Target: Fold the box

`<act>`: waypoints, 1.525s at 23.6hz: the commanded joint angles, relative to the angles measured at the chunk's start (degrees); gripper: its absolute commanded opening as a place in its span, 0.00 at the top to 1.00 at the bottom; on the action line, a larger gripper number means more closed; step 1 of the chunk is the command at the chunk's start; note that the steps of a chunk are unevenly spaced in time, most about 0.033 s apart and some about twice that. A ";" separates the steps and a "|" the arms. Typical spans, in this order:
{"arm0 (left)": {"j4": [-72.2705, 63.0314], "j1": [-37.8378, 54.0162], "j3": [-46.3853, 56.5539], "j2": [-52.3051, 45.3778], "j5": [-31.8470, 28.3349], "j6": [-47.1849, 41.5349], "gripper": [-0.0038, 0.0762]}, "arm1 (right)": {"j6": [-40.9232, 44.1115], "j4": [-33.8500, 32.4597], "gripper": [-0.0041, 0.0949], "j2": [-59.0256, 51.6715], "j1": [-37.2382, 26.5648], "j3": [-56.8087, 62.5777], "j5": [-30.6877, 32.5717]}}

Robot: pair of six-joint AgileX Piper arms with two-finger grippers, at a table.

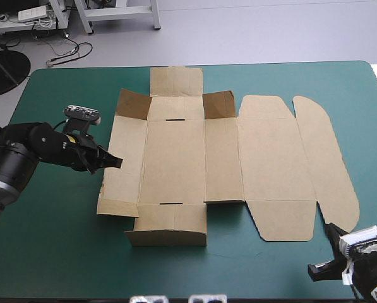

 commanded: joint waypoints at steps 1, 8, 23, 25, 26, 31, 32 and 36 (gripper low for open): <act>-12.05 10.22 -1.94 0.29 2.36 9.92 0.93 | -0.78 0.63 0.97 0.81 0.18 -1.78 -3.65; -22.63 28.03 -1.94 5.02 6.91 13.89 0.86 | -0.78 0.63 0.97 0.81 0.18 -1.78 -3.55; -31.09 19.86 -1.71 25.91 12.64 18.42 0.28 | -1.21 0.63 0.97 0.81 0.18 -1.78 -3.67; -31.09 18.49 -1.71 26.69 12.64 17.44 0.28 | -1.21 0.63 0.97 0.81 0.18 -1.78 -3.67; -31.09 17.72 -1.71 27.03 12.64 17.24 0.28 | -1.21 0.63 0.97 0.81 0.18 -1.78 -3.67; -33.29 14.51 -1.71 28.18 12.64 16.85 0.28 | -1.21 0.63 0.97 0.81 0.18 -1.78 -3.67; -33.72 13.87 -1.71 28.43 12.64 16.73 0.28 | -1.21 0.63 0.97 0.81 0.18 -1.78 -3.67; -34.11 12.67 -1.71 29.38 12.55 16.00 0.41 | -1.21 0.63 0.97 0.81 0.18 -1.78 -3.67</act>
